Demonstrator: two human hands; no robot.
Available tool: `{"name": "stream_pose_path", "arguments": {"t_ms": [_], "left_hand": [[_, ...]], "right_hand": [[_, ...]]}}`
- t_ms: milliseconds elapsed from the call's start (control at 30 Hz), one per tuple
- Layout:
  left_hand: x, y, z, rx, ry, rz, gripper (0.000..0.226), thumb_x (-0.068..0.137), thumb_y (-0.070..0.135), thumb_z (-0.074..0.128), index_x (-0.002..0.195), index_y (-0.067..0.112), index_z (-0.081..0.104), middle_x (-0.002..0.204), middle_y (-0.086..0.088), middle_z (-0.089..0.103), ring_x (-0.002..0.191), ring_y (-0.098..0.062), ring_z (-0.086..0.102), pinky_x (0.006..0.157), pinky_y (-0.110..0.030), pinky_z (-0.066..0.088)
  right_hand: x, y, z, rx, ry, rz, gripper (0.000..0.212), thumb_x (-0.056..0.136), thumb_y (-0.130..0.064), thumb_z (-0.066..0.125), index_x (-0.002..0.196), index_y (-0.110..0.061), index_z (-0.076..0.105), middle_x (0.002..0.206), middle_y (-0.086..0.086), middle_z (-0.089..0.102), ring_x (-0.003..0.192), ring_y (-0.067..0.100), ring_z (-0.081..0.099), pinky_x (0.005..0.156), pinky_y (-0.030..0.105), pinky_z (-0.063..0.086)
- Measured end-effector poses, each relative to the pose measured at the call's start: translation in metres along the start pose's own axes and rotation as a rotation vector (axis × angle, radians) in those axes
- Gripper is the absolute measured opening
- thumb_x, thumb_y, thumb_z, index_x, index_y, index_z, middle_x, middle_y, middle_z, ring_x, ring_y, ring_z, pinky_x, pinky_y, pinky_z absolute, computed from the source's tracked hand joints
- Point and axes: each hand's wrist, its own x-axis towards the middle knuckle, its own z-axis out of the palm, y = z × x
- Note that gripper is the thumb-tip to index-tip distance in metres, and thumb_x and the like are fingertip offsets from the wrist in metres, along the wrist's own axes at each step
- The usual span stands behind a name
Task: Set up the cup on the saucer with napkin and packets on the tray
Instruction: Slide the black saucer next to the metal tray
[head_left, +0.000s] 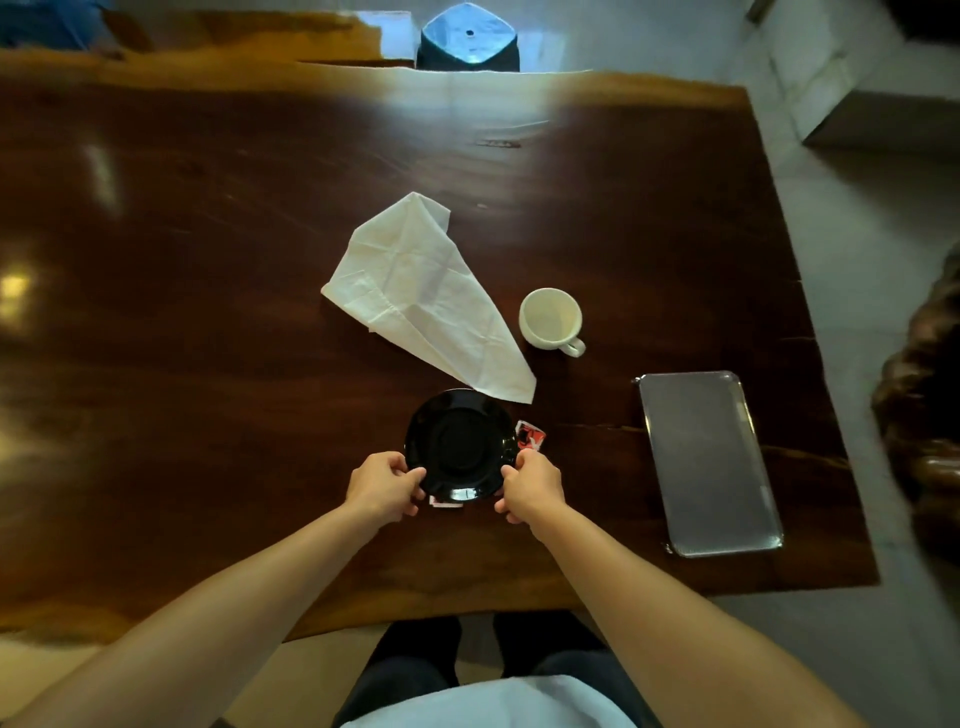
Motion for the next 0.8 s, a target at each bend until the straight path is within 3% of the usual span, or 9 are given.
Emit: {"name": "stream_pose_path", "arguments": {"t_ms": [100, 233, 367, 800], "left_hand": [[-0.008, 0.012, 0.028, 0.023, -0.031, 0.008, 0.016, 0.097, 0.024, 0.063, 0.086, 0.012, 0.062, 0.076, -0.007, 0.074, 0.057, -0.015, 0.066, 0.047, -0.023, 0.048], [-0.014, 0.029, 0.057, 0.053, -0.078, 0.023, 0.014, 0.096, 0.025, 0.064, 0.089, 0.013, 0.062, 0.077, -0.007, 0.073, 0.059, -0.015, 0.064, 0.048, -0.023, 0.048], [-0.015, 0.045, 0.075, 0.109, -0.119, 0.054, 0.014, 0.096, 0.026, 0.064, 0.089, 0.014, 0.063, 0.078, -0.006, 0.073, 0.059, -0.012, 0.064, 0.046, -0.02, 0.047], [-0.006, 0.063, 0.118, 0.153, -0.175, 0.076, 0.013, 0.096, 0.024, 0.064, 0.099, 0.011, 0.064, 0.075, -0.006, 0.072, 0.051, -0.011, 0.059, 0.042, -0.021, 0.044]], "right_hand": [[0.003, 0.018, -0.027, 0.051, 0.034, 0.046, 0.027, 0.099, -0.013, 0.05, 0.122, -0.001, 0.058, 0.075, 0.005, 0.064, 0.053, 0.014, 0.06, 0.045, 0.027, 0.05], [0.005, 0.039, -0.053, 0.169, 0.106, 0.178, 0.037, 0.105, -0.014, 0.043, 0.142, -0.014, 0.045, 0.109, 0.005, 0.061, 0.059, 0.015, 0.061, 0.034, 0.017, 0.044], [0.006, 0.055, -0.073, 0.083, 0.119, 0.107, 0.041, 0.102, -0.008, 0.047, 0.143, -0.013, 0.043, 0.129, 0.007, 0.059, 0.069, 0.015, 0.065, 0.051, 0.021, 0.055], [0.012, 0.086, -0.103, 0.144, 0.17, 0.163, 0.041, 0.102, -0.013, 0.051, 0.143, -0.012, 0.043, 0.123, 0.009, 0.061, 0.072, 0.014, 0.07, 0.051, 0.021, 0.053]]}}
